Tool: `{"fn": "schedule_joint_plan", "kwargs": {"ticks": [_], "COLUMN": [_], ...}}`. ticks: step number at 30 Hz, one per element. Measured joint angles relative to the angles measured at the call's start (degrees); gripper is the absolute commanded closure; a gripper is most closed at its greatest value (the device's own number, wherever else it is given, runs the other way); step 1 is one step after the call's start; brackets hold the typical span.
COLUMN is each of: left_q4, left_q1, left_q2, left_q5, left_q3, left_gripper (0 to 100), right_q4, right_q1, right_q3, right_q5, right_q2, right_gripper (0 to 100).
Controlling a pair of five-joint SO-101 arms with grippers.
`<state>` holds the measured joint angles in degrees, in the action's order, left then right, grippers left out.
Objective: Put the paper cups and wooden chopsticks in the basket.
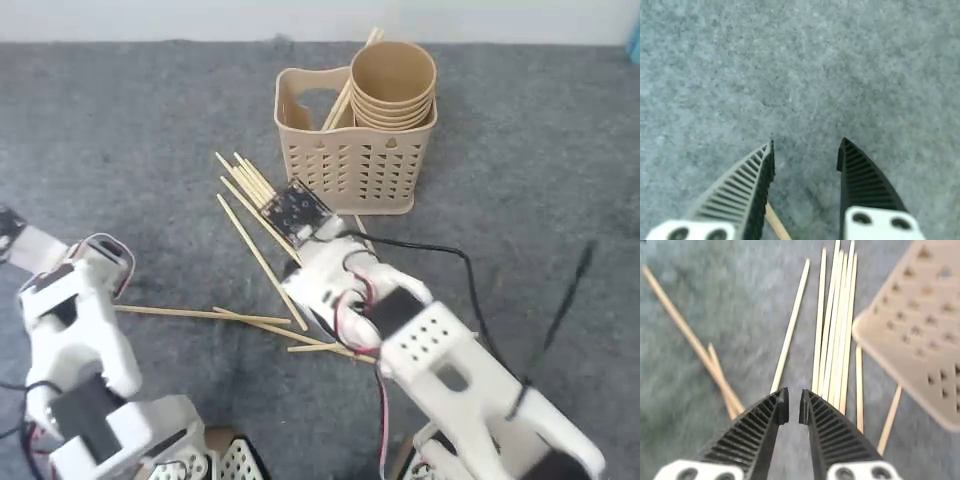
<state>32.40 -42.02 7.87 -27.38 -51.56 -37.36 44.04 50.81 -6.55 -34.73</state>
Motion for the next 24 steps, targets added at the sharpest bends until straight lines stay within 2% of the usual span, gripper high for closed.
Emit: {"fn": "schedule_joint_plan", "kwargs": {"ticks": [5,10,18,24], "left_q4": [0.6,0.6,0.6,0.6], "left_q1": [-0.4,-0.5,-0.4,-0.4], "left_q2": [0.0,0.0,0.0,0.0], "left_q5": [-0.4,-0.4,-0.4,-0.4], "left_q3": [1.0,1.0,1.0,1.0], "left_gripper": [80,80,80,80], "right_q4": [8.7,10.6,10.5,1.1], "right_q1": [0.0,0.1,1.3,1.7], "right_q3": [-4.2,-15.4,-37.8,-53.1], "right_q5": [0.0,-2.2,-3.0,-3.0], "right_q2": [14.9,32.1,55.6,67.3], "right_gripper": [93.5,93.5,93.5,93.9]}}
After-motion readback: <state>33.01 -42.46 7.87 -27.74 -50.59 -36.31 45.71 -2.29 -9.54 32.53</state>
